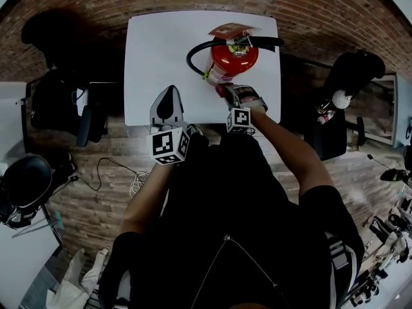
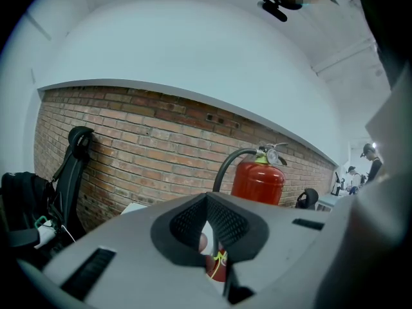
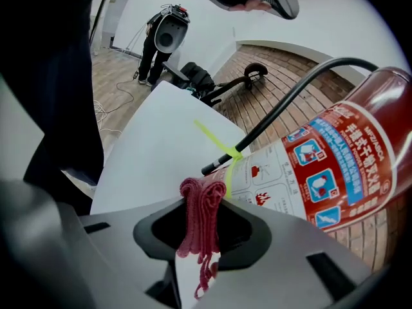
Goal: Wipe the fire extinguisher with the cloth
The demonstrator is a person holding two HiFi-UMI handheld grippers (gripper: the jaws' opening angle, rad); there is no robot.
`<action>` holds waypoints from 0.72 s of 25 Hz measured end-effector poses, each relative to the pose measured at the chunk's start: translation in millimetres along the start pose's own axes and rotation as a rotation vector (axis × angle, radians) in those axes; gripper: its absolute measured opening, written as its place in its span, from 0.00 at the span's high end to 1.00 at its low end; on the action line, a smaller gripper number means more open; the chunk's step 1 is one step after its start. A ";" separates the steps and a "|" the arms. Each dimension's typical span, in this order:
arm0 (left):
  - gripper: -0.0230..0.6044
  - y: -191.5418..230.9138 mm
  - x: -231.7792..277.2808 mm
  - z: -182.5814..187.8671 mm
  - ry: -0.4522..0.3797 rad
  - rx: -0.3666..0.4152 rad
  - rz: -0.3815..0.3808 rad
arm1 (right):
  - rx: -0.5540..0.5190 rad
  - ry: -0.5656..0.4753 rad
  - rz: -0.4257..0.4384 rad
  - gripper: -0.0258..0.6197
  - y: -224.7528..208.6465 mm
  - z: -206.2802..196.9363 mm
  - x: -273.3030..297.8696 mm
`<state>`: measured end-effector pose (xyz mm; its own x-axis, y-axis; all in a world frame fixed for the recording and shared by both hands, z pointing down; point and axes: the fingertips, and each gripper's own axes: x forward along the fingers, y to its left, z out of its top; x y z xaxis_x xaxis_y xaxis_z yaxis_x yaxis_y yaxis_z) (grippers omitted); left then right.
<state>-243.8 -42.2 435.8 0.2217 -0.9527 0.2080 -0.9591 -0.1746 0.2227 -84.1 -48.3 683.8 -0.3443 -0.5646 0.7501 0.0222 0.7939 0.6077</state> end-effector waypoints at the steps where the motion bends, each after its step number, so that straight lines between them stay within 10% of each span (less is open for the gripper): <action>1: 0.95 -0.4 0.3 0.6 -0.003 -0.001 -0.002 | -0.002 -0.002 -0.006 0.77 -2.5 0.9 -3.3; 18: 0.95 -5.9 1.7 3.5 -0.016 -0.009 -0.033 | 0.003 -0.026 -0.098 0.77 -55.1 26.2 -70.1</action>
<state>-238.4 -43.6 431.5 0.2506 -0.9503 0.1850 -0.9496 -0.2041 0.2381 -85.8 -46.6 590.9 -0.3693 -0.6332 0.6802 -0.0159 0.7361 0.6767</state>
